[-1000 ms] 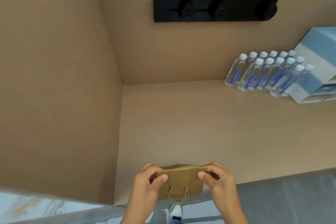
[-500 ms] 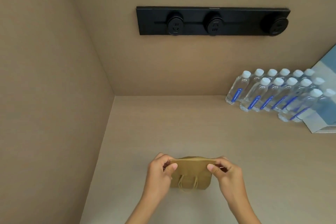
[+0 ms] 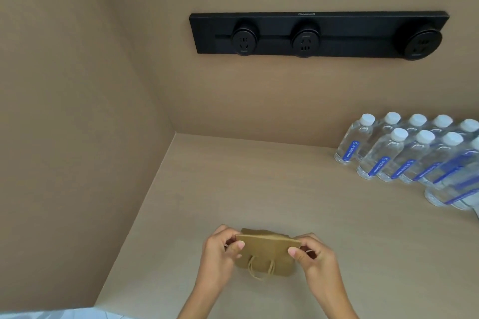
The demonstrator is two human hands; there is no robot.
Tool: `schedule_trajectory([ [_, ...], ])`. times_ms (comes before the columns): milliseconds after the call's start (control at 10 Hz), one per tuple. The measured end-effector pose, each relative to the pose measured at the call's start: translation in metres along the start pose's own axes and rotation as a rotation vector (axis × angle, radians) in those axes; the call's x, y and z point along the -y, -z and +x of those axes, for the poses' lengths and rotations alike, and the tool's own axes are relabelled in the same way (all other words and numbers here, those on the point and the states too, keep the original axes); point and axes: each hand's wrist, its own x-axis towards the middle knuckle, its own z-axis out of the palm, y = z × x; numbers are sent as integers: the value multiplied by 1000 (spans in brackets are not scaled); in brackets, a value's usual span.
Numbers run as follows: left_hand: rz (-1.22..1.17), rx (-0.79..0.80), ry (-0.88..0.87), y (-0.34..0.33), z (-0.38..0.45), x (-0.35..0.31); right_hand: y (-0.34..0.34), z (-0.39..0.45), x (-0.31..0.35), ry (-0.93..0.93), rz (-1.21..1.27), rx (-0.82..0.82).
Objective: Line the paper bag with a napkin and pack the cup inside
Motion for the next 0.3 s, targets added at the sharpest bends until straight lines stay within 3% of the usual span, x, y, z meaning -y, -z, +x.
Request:
schedule_trajectory([
  [200, 82, 47, 2, 9, -4, -15, 10, -8, 22, 13, -110, 36],
  [300, 103, 1, -128, 21, -5, -30, 15, -10, 48, 112, -135, -12],
])
